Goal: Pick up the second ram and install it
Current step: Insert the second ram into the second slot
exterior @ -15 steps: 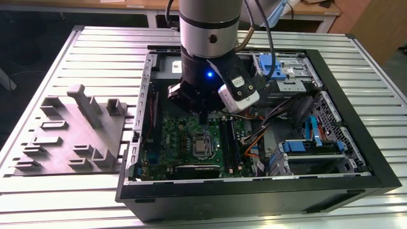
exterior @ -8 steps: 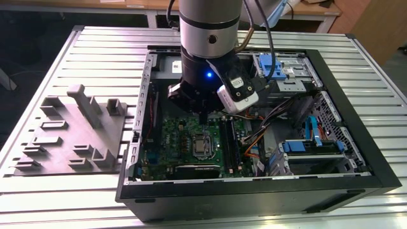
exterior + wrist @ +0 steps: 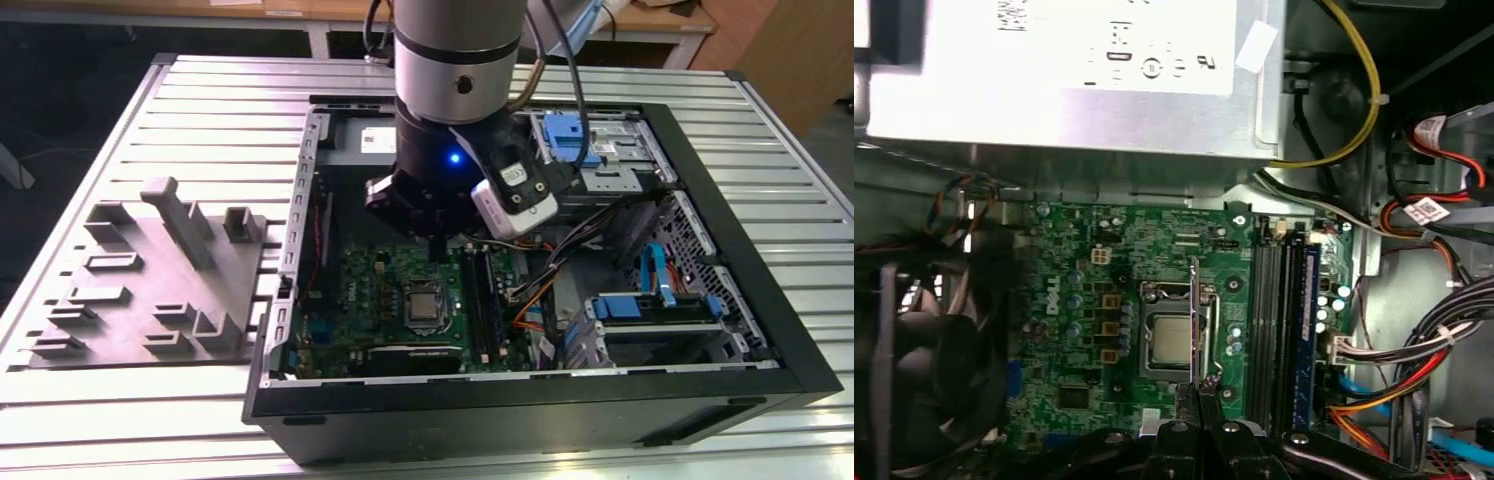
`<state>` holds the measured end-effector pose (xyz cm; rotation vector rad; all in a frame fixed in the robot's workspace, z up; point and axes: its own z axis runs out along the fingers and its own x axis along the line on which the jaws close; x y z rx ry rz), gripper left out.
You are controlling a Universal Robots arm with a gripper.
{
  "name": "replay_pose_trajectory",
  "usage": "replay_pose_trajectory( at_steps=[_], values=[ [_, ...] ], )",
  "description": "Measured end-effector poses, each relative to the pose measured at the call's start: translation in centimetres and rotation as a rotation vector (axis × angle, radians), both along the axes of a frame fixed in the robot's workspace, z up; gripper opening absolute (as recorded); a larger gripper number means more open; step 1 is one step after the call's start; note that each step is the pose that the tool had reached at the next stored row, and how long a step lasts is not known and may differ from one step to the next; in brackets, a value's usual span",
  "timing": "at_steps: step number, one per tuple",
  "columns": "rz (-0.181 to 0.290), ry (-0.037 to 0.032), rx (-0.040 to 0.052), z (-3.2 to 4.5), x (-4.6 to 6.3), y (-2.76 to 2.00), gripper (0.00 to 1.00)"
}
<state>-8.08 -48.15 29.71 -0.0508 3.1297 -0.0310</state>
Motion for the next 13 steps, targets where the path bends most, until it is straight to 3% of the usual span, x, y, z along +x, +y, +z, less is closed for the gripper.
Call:
replay_pose_trajectory(
  at_steps=[13],
  values=[
    [0.0, 0.0, 0.0001, -0.25, 2.4, 0.0, 0.12]
  ],
)
